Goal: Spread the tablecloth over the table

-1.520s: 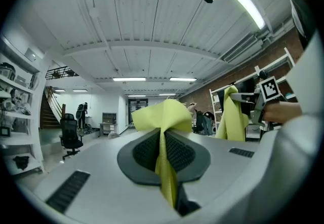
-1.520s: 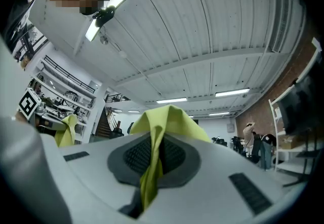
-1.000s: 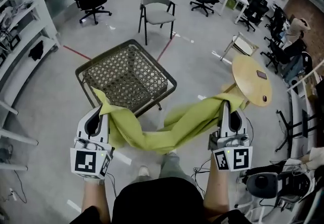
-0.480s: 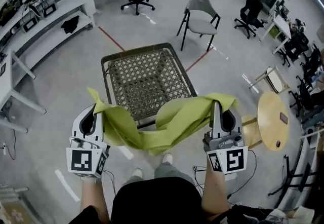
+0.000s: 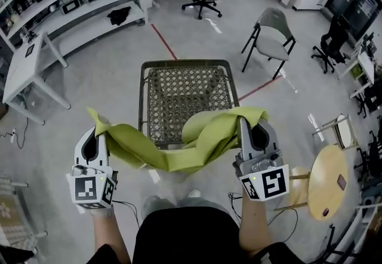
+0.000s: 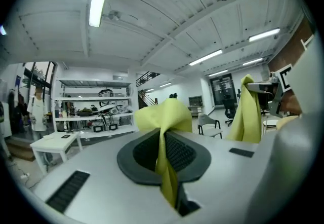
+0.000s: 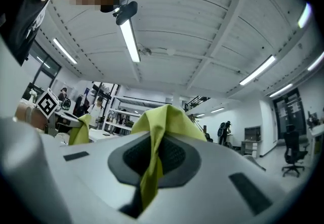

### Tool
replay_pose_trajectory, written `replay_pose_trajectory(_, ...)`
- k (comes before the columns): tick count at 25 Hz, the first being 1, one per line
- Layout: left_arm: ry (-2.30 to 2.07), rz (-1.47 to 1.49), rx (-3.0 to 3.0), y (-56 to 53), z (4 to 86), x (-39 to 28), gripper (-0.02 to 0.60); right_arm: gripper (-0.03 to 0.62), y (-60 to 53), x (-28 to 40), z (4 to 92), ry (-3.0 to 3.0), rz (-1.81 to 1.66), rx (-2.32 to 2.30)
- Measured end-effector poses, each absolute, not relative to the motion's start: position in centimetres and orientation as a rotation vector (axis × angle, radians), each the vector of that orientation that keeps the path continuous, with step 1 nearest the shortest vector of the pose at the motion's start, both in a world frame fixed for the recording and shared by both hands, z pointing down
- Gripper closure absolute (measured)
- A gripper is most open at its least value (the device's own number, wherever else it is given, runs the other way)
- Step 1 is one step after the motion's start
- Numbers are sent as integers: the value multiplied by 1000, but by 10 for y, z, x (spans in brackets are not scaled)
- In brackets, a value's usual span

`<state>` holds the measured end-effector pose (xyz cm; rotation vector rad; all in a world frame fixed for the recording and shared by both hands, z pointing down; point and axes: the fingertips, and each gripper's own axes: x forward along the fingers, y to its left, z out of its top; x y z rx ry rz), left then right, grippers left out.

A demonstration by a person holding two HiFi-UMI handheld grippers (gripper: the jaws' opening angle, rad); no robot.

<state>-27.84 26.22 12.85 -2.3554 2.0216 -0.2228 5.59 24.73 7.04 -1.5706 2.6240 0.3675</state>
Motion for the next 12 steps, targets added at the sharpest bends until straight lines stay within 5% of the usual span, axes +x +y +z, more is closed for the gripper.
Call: replay_pose_trajectory(12,2358,-209,-2021,310,115,-317,566,583,224,47,76,2737,291,-1261)
